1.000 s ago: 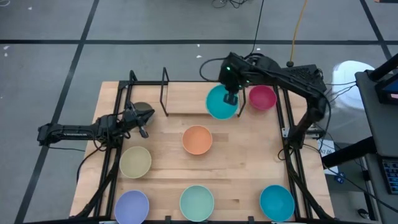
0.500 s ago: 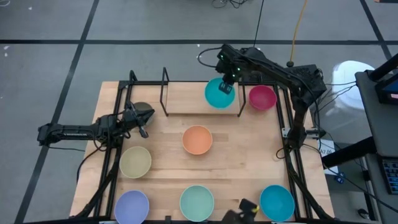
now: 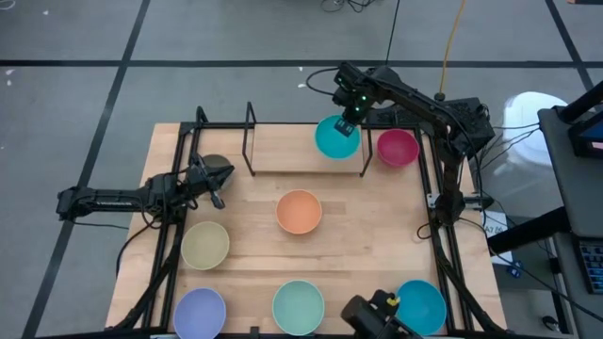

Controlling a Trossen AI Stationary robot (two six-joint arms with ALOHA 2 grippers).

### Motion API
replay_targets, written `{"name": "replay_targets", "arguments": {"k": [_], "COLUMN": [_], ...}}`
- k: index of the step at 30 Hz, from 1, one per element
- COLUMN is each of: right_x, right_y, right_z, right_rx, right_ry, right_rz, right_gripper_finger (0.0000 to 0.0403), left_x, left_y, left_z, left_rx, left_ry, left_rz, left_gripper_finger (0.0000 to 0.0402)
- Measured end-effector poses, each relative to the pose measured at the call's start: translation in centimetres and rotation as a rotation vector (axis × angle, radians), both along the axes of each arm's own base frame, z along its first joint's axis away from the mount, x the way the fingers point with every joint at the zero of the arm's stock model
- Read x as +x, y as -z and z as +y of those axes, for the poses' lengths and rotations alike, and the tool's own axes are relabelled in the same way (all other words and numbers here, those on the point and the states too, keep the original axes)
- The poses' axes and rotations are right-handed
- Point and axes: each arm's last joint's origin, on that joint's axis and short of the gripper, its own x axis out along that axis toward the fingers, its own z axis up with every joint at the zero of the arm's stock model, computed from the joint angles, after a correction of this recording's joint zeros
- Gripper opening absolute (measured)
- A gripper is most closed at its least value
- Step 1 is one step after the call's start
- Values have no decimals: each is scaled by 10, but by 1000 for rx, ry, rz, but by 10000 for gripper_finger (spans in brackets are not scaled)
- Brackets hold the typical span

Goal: Place and stack bowls onto a shelf
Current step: Put the green bowl on the shelf

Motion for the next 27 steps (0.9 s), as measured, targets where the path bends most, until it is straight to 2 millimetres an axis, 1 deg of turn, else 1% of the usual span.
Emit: {"name": "replay_targets", "arguments": {"k": [4, 8, 12, 14, 17, 21, 27], "right_x": [-8, -11, -6, -4, -5, -10, -14], "right_y": [2, 9, 12, 12, 13, 20, 43], "right_z": [-4, -5, -4, -3, -1, -4, -5], "right_rx": [23, 33, 13, 1, 17, 38, 63], "right_ry": [20, -5, -61, -68, -67, -59, -85], "right_rz": [26, 49, 43, 32, 46, 68, 107], "right_gripper_finger": [0, 0, 0, 0, 0, 0, 0], "left_x": [0, 0, 0, 0, 0, 0, 0], "left_y": [0, 0, 0, 0, 0, 0, 0], "left_z": [0, 0, 0, 0, 0, 0, 0], "left_rx": [-3, -3, -3, -3, -3, -3, -2], "left_ry": [0, 0, 0, 0, 0, 0, 0], "left_rz": [-1, -1, -1, -1, -1, -1, -1], "left_gripper_finger": [26, 26, 26, 26, 26, 26, 26]}}
